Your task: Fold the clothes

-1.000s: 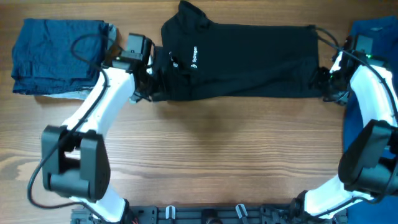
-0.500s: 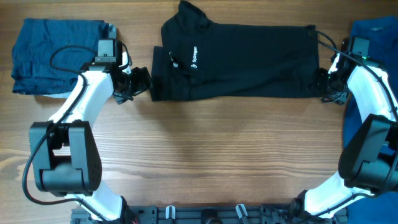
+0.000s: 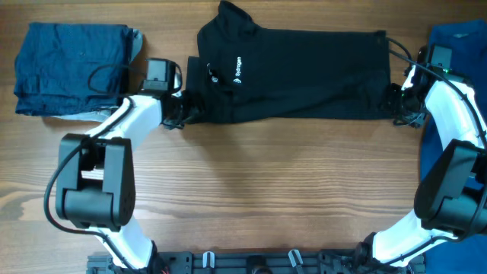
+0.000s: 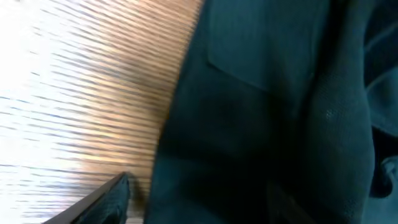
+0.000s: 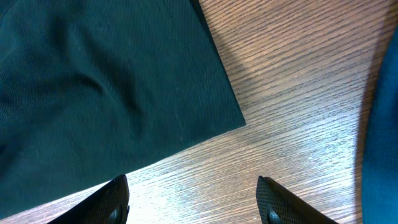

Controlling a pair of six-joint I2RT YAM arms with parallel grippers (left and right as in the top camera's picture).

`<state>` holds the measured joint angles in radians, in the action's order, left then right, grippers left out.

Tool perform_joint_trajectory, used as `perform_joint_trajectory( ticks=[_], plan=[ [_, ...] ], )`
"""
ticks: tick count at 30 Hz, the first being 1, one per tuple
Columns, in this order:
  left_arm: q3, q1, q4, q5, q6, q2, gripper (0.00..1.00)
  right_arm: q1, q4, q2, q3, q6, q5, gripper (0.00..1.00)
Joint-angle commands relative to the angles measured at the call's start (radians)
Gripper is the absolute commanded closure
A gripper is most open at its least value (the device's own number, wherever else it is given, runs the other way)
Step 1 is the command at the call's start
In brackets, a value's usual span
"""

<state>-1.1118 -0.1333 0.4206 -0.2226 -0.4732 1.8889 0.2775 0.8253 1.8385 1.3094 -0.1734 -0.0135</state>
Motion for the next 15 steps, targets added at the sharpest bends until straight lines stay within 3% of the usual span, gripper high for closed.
perform_joint_trajectory(
  ticks=[1,2,3,4,6,9,10,11,12,15],
  plan=[
    [0.013,-0.04,0.007,0.086,-0.006,0.05,0.42,-0.002,0.0,0.019,-0.007,0.014,0.016,0.34],
    [0.013,-0.039,0.01,0.09,-0.006,0.054,0.5,-0.002,0.001,0.019,-0.007,0.013,0.013,0.34],
    [0.014,-0.039,0.017,0.094,-0.006,0.058,0.65,-0.002,0.002,0.019,-0.007,0.014,0.013,0.34],
    [0.013,-0.039,0.024,0.105,-0.006,0.058,0.84,-0.002,0.001,0.019,-0.007,0.013,0.013,0.41],
    [0.014,-0.039,0.026,0.117,-0.005,0.058,0.96,-0.002,0.0,0.019,-0.007,0.014,0.013,0.55],
    [0.013,-0.039,0.034,0.151,-0.003,0.058,0.96,-0.002,-0.003,0.019,-0.007,0.014,0.014,0.58],
    [0.013,-0.039,0.035,0.161,-0.002,0.058,0.96,-0.002,-0.008,0.019,-0.006,0.014,0.013,0.48],
    [0.013,-0.039,0.036,0.163,-0.002,0.058,0.96,-0.002,-0.01,0.019,-0.006,0.016,0.014,0.33],
    [0.013,-0.039,0.036,0.165,-0.002,0.058,0.96,-0.002,-0.011,0.019,-0.006,0.016,0.018,0.26],
    [0.013,-0.039,0.035,0.174,-0.002,0.058,0.96,-0.001,-0.011,0.019,-0.006,0.016,0.061,0.23]
  ],
)
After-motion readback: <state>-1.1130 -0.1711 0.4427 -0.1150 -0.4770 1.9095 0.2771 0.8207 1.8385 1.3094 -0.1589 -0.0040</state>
